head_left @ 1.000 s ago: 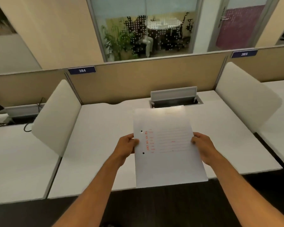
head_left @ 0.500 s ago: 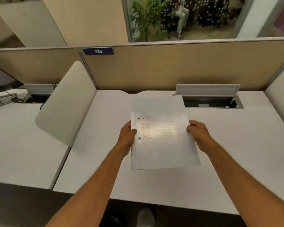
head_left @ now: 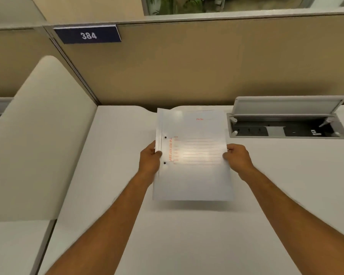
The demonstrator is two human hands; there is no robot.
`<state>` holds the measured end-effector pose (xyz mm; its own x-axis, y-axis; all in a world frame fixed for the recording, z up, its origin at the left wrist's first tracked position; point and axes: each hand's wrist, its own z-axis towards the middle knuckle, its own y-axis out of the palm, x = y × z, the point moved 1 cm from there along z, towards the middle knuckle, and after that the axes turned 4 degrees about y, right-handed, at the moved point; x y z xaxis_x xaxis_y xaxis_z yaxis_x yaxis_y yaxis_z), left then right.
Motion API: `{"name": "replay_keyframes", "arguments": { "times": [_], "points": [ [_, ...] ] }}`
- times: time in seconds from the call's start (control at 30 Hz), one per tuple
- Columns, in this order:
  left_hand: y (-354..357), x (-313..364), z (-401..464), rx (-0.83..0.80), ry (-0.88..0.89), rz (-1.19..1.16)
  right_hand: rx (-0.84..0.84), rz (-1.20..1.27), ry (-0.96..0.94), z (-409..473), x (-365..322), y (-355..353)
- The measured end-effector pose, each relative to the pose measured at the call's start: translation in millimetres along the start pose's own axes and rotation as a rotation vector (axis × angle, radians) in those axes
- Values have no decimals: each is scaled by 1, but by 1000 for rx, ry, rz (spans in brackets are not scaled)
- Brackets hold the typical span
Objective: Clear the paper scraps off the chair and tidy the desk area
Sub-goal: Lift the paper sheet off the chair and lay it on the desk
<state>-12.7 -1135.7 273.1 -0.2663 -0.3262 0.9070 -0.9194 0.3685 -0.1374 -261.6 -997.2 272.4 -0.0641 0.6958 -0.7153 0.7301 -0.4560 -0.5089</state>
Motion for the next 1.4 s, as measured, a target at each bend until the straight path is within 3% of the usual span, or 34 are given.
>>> {"name": "replay_keyframes", "arguments": {
  "times": [0.23, 0.5, 0.8, 1.13, 1.4],
  "points": [
    [9, -38, 93, 46, -46, -17, 31, -70, 20, 74, 2, 41],
    [16, -58, 129, 84, -51, 153, 83, -160, -23, 105, 8, 63],
    [14, -75, 135, 107, 64, 450, 86, -206, -17, 103, 22, 74],
    [18, -58, 116, 109, -21, 386, 77, -173, 0, 76, 19, 54],
    [38, -13, 44, -13, 131, 488, 61, -177, -98, 9, 1, 14]
  ]
}}
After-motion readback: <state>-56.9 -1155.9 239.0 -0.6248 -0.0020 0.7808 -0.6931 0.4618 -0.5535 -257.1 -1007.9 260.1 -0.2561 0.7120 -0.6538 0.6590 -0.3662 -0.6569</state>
